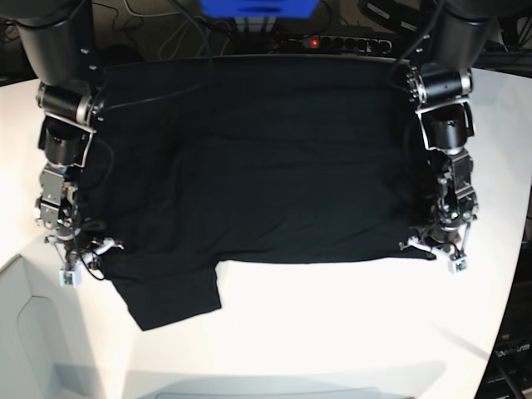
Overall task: Fold the T-shirt properly
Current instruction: 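Release the edge and move both grippers to the shirt's hem corners, then grasp the hem corners and fold them over toward the collar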
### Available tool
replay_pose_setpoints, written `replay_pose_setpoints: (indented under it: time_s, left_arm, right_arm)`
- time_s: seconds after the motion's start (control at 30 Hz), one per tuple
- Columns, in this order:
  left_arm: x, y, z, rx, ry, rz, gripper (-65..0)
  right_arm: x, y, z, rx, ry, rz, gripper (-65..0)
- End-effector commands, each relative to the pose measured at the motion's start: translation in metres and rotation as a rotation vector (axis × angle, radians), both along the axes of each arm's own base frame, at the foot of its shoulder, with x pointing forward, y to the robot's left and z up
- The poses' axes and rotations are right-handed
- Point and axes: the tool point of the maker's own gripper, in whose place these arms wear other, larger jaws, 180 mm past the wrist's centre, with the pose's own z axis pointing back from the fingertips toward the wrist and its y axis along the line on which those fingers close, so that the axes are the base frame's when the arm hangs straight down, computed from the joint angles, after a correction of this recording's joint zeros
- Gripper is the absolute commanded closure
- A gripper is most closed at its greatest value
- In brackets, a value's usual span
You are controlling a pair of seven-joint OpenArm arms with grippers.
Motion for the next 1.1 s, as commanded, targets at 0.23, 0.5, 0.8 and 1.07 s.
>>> replay_pose_setpoints:
  time_s: [0.23, 0.5, 0.8, 1.07]
  left_arm:
    - [0.012, 0.004, 0.026, 0.014, -0.051, -0.003, 0.0]
    - [-0.004, 0.014, 0.078, 0.046, -0.122, 0.010, 0.0]
    - [-0.045, 0.015, 0.104, 0.076, -0.163, 0.041, 0.0]
    - [-0.083, -0.001, 0.117, 0.147, -0.180, -0.002, 0.0]
  right_arm:
    - [0.008, -0.006, 0.015, -0.018, -0.015, 0.002, 0.0]
    - [0.008, 0.000, 0.071, -0.139, -0.167, 0.042, 0.0]
    - [-0.020, 0.017, 0.106, -0.231, -0.266, 0.082, 0.0]
    - [-0.066, 0.019, 0.124, -0.204, -0.340, 0.084, 0.0]
